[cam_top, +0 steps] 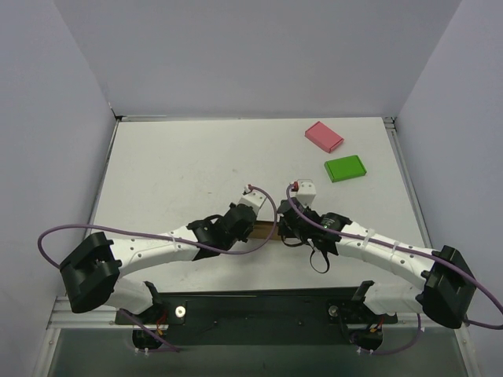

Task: Fold the paper box

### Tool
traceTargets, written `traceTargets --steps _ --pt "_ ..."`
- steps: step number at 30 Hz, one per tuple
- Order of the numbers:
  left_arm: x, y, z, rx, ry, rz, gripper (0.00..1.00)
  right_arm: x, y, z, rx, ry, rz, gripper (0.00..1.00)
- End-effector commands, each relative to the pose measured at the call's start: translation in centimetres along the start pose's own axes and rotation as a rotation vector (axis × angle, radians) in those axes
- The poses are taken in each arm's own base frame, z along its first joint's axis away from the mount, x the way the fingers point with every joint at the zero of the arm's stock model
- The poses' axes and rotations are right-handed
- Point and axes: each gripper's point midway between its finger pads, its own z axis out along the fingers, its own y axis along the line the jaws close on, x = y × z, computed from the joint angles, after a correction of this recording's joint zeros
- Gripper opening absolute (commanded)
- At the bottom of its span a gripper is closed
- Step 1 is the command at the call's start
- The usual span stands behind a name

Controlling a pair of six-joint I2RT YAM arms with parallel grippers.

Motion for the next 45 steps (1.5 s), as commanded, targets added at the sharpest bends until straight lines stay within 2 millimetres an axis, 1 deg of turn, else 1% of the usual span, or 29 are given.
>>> traceTargets --steps 1,6,9,11,15,16,21,22,27,28,31,40,45 --pt "0.5 -0.8 -0.1 0.037 0.055 -0.014 0.00 -2.4 -1.0 -0.7 0.067 -0.092 -0.026 0.31" --pt "0.6 -0.7 0.0 0.034 0.062 -0.017 0.00 -2.1 -1.4 -0.5 0.102 -0.081 -0.048 0.31" --pt "0.4 -0.6 0.0 0.033 0.059 -0.021 0.00 -2.1 -1.6 -0.5 0.119 -0.085 -0.063 0.29" --pt "0.3 -0.5 -0.1 0.031 0.062 -0.021 0.00 -2.0 -1.6 -0.6 0.119 -0.082 -0.064 0.25" --pt "0.4 -0.5 0.0 0.030 0.065 -0.016 0.00 -2.0 -1.7 -0.6 0.122 -0.081 -0.065 0.23" --pt "0.4 -0.4 0.0 0.028 0.065 -0.015 0.00 -1.8 -1.7 -0.5 0.126 -0.077 -0.072 0.20" --pt "0.3 -0.4 -0.1 0.028 0.062 -0.014 0.00 -1.7 -1.7 -0.3 0.132 -0.071 -0.080 0.16" --pt "0.3 -0.4 0.0 0.028 0.062 -0.014 0.00 -1.5 -1.8 -0.1 0.134 -0.066 -0.084 0.13" --pt "0.4 -0.3 0.1 0.027 0.064 -0.010 0.00 -1.1 -1.9 0.2 0.144 -0.055 -0.097 0.07" --pt "0.4 -0.3 0.1 0.027 0.062 -0.009 0.00 -0.9 -2.0 0.3 0.148 -0.049 -0.102 0.03" --pt "0.3 -0.3 0.0 0.028 0.062 -0.007 0.00 -0.7 -2.1 0.4 0.153 -0.044 -0.108 0.00" --pt "0.4 -0.1 0.2 0.025 0.064 -0.002 0.00 0.0 -2.8 0.8 0.178 -0.025 -0.132 0.00" --pt "0.3 0.1 0.2 0.022 0.064 0.001 0.00 0.3 -3.3 0.9 0.217 -0.026 -0.182 0.00"
